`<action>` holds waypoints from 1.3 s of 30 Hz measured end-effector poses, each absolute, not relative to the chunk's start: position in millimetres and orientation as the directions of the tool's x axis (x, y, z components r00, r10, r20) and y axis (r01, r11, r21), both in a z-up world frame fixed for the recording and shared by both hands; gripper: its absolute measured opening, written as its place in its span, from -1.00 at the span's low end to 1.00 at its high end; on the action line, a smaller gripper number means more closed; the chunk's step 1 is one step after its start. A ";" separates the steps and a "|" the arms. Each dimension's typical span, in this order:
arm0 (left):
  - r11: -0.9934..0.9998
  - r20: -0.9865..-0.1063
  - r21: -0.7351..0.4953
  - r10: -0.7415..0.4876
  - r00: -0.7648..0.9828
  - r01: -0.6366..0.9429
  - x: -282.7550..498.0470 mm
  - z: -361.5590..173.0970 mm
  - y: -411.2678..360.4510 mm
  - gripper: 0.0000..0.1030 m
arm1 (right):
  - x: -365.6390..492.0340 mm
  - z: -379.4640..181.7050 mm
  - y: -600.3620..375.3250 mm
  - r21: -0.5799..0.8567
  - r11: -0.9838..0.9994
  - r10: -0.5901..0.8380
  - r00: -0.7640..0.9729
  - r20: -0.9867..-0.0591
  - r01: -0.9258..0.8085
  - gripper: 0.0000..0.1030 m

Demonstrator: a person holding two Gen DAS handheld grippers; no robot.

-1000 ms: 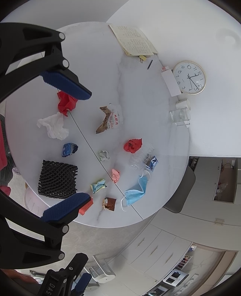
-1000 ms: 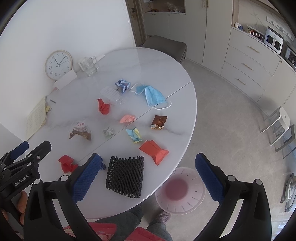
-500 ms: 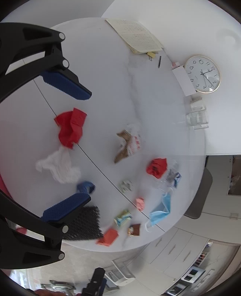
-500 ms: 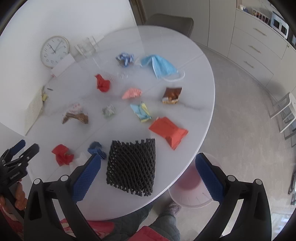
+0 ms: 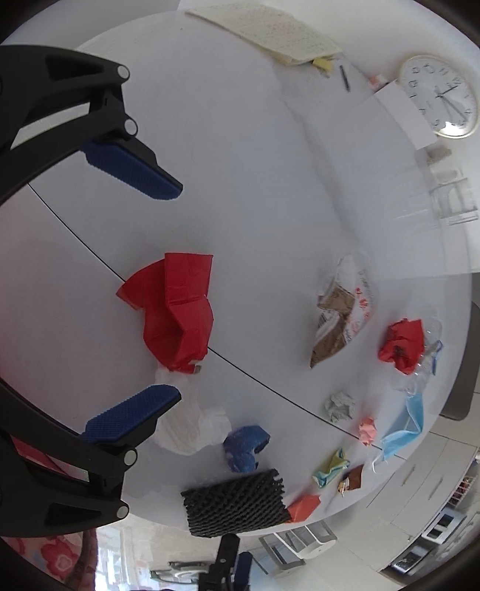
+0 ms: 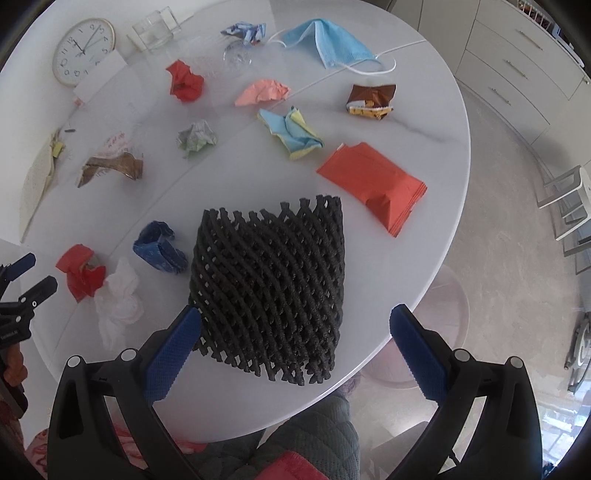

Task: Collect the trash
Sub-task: 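Grasp the red plastic bag with the left gripper while the right gripper grasps the black mesh sleeve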

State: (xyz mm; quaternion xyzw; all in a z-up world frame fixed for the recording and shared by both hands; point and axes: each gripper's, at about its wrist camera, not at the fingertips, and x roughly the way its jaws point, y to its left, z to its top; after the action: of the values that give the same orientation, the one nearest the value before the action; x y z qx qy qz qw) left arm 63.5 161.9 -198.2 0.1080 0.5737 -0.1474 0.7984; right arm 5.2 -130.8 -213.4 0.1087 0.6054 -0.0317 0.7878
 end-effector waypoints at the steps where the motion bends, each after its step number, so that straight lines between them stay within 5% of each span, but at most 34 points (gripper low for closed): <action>1: 0.937 -0.951 -0.016 -0.122 0.284 0.349 67.6 -203.1 162.5 0.87 | 5.5 -215.4 -131.4 0.132 0.973 0.080 0.261 -0.962 0.190 0.96; 19: 0.984 -0.982 -0.121 -0.138 0.131 0.130 85.7 -251.0 144.5 0.86 | 18.6 -236.2 -129.2 0.154 0.955 0.100 0.212 -0.972 0.254 0.96; 26: 0.986 -0.976 -0.148 -0.158 0.151 0.074 85.2 -253.1 144.6 0.51 | 23.1 -243.6 -119.9 0.116 0.964 0.070 0.192 -0.979 0.239 0.94; 33: 0.979 -0.961 -0.183 -0.196 0.194 0.086 86.9 -246.1 148.8 0.43 | 29.0 -244.8 -104.9 0.074 0.979 0.037 0.193 -0.981 0.189 0.02; 35: 0.976 -0.953 -0.200 -0.215 0.215 0.092 87.2 -240.0 153.2 0.43 | 27.2 -241.0 -105.5 0.088 0.979 0.049 0.212 -0.976 0.182 -0.47; 39: 0.970 -0.939 -0.213 -0.237 0.248 0.119 90.9 -227.2 155.5 0.42 | 27.1 -235.0 -109.8 0.133 0.973 0.086 0.238 -0.967 0.187 -0.69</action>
State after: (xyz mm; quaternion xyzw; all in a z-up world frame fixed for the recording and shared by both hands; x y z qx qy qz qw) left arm 90.9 155.5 -227.2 -0.0489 0.6027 -0.1131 0.7884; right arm 27.1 -109.8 -235.0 0.1107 0.6165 -0.0322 0.7789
